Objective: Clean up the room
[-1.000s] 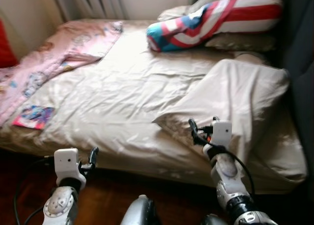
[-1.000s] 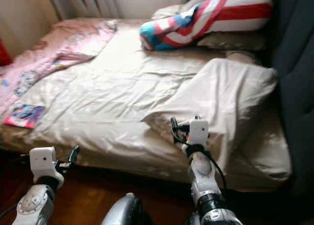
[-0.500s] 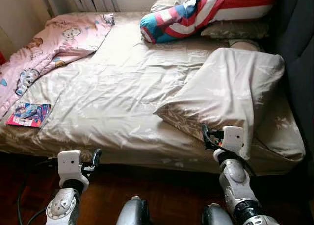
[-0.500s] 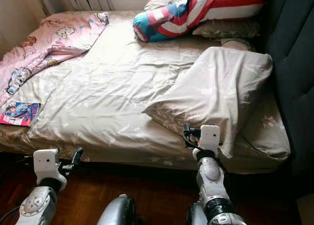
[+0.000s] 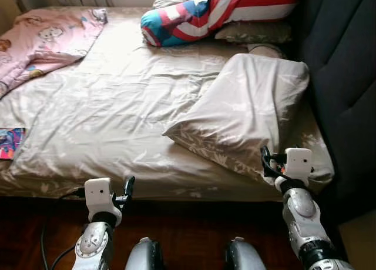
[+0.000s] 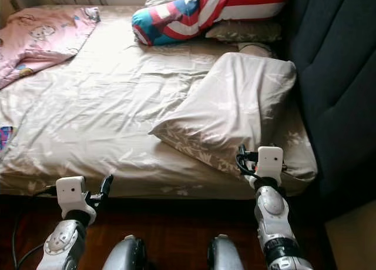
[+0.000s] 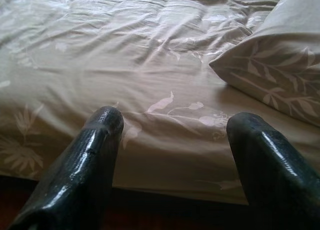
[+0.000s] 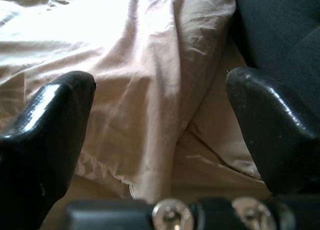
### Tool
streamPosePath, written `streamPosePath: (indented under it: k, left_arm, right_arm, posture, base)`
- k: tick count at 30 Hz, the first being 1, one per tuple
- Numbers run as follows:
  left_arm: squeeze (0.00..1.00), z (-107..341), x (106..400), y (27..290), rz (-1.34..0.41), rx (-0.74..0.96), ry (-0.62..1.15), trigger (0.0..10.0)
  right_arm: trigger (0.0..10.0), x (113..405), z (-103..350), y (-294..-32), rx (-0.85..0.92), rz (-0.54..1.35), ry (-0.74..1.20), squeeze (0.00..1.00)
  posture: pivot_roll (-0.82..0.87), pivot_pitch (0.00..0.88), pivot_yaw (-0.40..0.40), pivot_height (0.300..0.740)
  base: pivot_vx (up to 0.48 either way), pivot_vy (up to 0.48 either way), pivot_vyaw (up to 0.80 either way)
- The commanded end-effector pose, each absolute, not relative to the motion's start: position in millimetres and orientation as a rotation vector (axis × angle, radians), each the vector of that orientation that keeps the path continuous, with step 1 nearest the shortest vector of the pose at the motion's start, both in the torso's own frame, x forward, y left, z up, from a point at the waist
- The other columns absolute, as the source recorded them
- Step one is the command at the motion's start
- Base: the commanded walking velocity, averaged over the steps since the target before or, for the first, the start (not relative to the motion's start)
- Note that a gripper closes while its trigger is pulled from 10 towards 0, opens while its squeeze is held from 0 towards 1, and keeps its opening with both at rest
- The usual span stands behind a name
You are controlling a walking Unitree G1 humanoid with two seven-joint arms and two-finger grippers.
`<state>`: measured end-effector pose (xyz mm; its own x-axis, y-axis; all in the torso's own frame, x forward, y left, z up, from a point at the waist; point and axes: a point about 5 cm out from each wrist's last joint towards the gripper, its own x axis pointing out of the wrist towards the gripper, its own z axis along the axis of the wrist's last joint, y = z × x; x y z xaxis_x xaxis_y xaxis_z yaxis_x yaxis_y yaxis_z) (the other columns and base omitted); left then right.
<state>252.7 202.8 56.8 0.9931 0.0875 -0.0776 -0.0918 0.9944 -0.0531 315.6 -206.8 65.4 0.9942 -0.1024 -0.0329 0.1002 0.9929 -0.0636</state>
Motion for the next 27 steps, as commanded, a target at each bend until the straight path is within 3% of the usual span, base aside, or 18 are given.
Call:
streamPosePath:
  k: [1, 8, 15, 27]
  left_arm:
    - [0.00, 47, 245, 202, 0.099, -0.050, 0.106, 10.0]
    - [0.00, 45, 242, 200, 0.086, -0.047, 0.108, 10.0]
    - [0.00, 45, 239, 202, 0.085, -0.039, 0.113, 10.0]
    - [0.00, 46, 239, 205, 0.076, -0.027, 0.113, 10.0]
  right_arm:
    - [10.0, 311, 61, -204, -0.067, -0.085, 0.057, 0.00]
    - [10.0, 306, 55, -199, -0.045, -0.089, 0.080, 0.00]
    - [10.0, 304, 52, -198, -0.034, -0.106, 0.104, 0.00]
    - [10.0, 310, 53, -187, -0.011, -0.083, 0.106, 0.00]
  posture:
    - [-0.06, 0.154, -0.033, 0.647]
    - [-0.06, 0.166, -0.029, 0.647]
    - [-0.05, 0.165, -0.021, 0.647]
    - [-0.03, 0.147, -0.002, 0.647]
  base:
    - [0.000, 0.000, 0.00]
    - [0.000, 0.000, 0.00]
    - [0.000, 0.000, -0.80]
    - [0.242, 0.000, 0.00]
